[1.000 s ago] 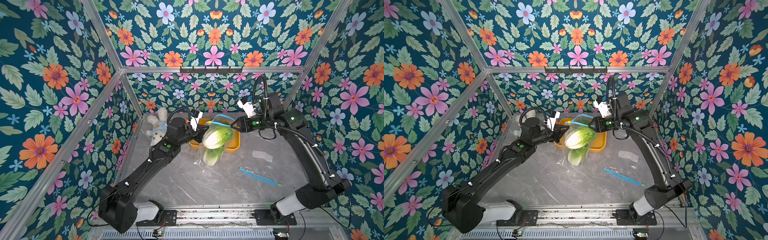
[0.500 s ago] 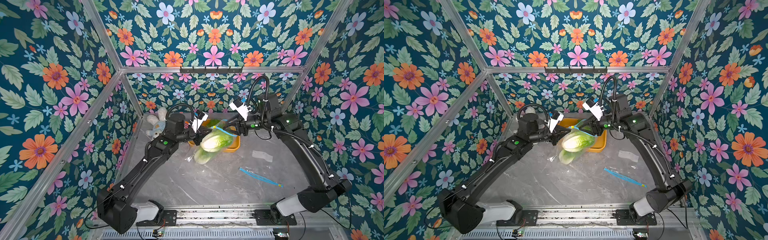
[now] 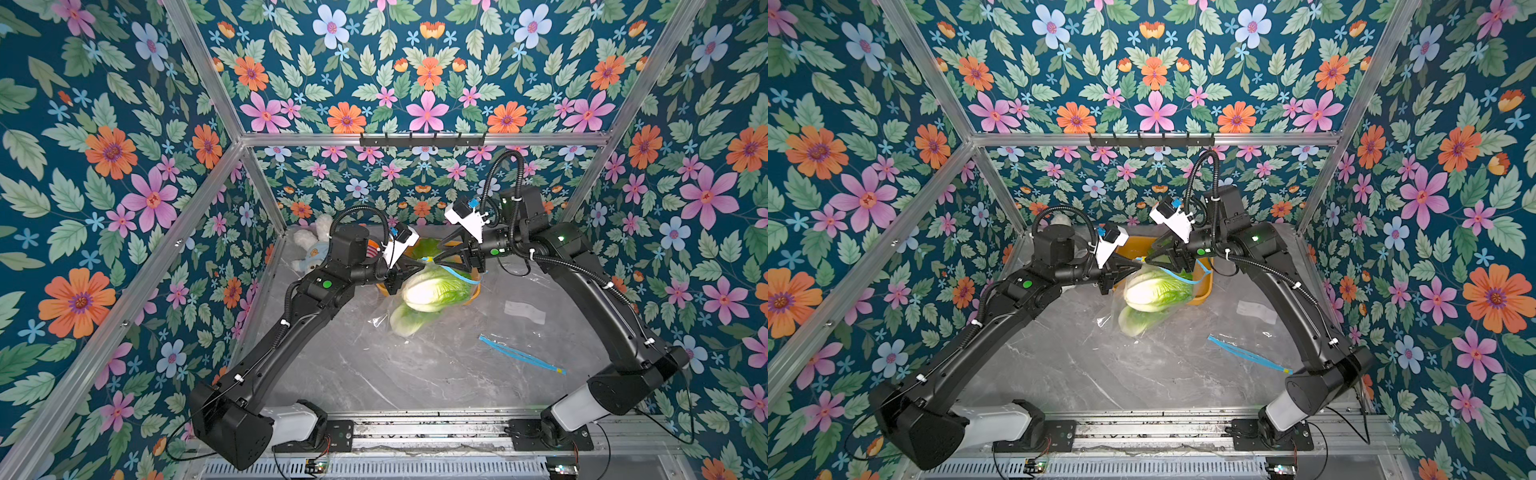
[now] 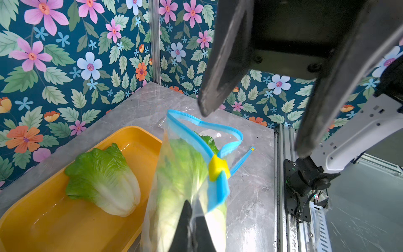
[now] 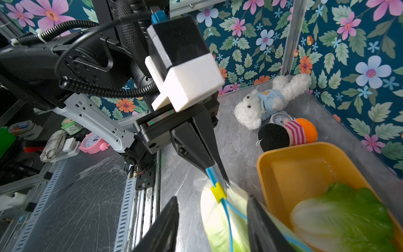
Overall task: Put the chinese cabbages into a zipper bag and zip it
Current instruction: Zip the zipper on the zipper food storage bag.
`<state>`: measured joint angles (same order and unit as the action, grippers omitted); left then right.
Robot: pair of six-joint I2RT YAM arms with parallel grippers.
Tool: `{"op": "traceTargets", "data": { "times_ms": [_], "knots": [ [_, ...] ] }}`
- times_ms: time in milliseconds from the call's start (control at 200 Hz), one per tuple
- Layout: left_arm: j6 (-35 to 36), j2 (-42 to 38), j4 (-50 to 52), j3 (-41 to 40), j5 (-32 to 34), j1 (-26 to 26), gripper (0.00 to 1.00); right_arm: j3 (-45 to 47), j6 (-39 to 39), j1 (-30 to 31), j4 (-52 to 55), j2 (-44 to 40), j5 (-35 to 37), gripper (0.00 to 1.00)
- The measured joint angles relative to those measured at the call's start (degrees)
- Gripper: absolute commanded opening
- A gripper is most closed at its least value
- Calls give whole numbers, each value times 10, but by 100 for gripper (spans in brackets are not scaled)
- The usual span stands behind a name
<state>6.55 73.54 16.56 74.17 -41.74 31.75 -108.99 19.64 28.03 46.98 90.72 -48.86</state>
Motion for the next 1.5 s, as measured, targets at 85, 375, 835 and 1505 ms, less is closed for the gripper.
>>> {"op": "traceTargets", "data": {
  "times_ms": [85, 375, 835, 1505],
  "knots": [
    [1, -2, 7, 1, -1, 0, 0, -10, 9, 10, 13, 16, -2, 49],
    [10, -10, 11, 1, -3, 0, 0, -17, 22, 13, 29, 35, -2, 41],
    [10, -7, 12, 5, -5, 0, 0, -33, 30, 13, 55, 62, -10, 12],
    [-35, -43, -50, -28, 1, 1, 0, -2, 14, -7, 48, 2, 10, 4]
  ]
}}
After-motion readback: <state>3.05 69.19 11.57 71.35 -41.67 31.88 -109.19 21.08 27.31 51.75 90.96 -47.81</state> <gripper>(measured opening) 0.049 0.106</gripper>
